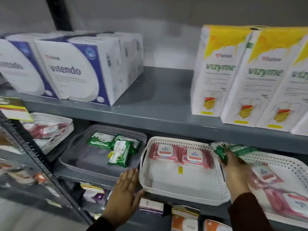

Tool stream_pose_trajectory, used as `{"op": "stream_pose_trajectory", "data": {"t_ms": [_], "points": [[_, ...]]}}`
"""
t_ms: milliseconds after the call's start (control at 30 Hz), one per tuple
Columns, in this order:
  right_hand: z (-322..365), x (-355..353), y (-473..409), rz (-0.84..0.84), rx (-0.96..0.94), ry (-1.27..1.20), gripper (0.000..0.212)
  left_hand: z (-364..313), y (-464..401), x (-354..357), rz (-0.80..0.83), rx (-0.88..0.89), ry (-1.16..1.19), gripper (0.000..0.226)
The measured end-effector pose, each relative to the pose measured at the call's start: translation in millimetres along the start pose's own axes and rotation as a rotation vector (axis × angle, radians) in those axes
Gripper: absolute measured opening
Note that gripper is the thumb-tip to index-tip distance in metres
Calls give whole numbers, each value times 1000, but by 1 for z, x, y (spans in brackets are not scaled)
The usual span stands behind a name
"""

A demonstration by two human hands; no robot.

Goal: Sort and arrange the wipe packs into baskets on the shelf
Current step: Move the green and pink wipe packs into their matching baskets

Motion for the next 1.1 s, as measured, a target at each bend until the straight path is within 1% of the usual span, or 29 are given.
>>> {"op": "stream_pose_trajectory", "data": {"t_ms": [33, 100, 133, 167, 267, 333, 400, 467, 567, 633, 733, 833, 933, 1000, 1033, 1100], "points": [[-3, 19, 17, 79, 4, 28, 33, 20, 5, -6, 3, -38, -15, 71], [-12, 60, 52, 276, 21, 43, 13, 57, 15, -18, 15, -113, -25, 72], [-18, 83, 69, 356, 46, 35, 9, 74, 20, -24, 21, -144, -28, 73], [-26, 104, 84, 431, 82, 57, 11, 89, 24, -29, 24, -164, -37, 74], [-59, 174, 137, 733, 237, 91, 22, 132, 35, -43, 49, -210, -60, 75], [-87, 219, 172, 852, 350, 145, 27, 158, 42, -51, 60, -236, -58, 75], [-111, 253, 194, 922, 447, 212, 24, 171, 44, -54, 60, -238, -54, 74], [-137, 290, 215, 936, 521, 269, 24, 185, 49, -60, 75, -242, -36, 73], [-163, 329, 228, 874, 591, 232, 41, 190, 51, -68, 83, -214, -27, 71], [-179, 342, 230, 808, 636, 197, 39, 190, 52, -68, 64, -192, -35, 70], [-187, 341, 230, 741, 624, 263, 44, 184, 51, -69, 12, -219, -10, 72], [-174, 319, 231, 751, 624, 202, 40, 167, 43, -65, -10, -212, 34, 74], [-144, 280, 216, 778, 596, 49, 39, 133, 27, -54, 44, -160, 30, 70], [-115, 246, 198, 805, 501, -37, 38, 103, 13, -45, 46, -98, 42, 65], [-99, 225, 185, 786, 422, -64, 39, 85, 4, -38, 37, -44, 63, 64], [-65, 180, 155, 680, 257, -113, 36, 50, -10, -24, 39, 55, 112, 65]]}}
Point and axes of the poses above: each hand's wrist, its own y-axis away from the middle knuckle, its own x-axis out of the palm, z = x × y, the point moved 2 cm from there along -y, towards the middle knuckle, and after that the axes turned 3 degrees about z, right-handed, at the moved point
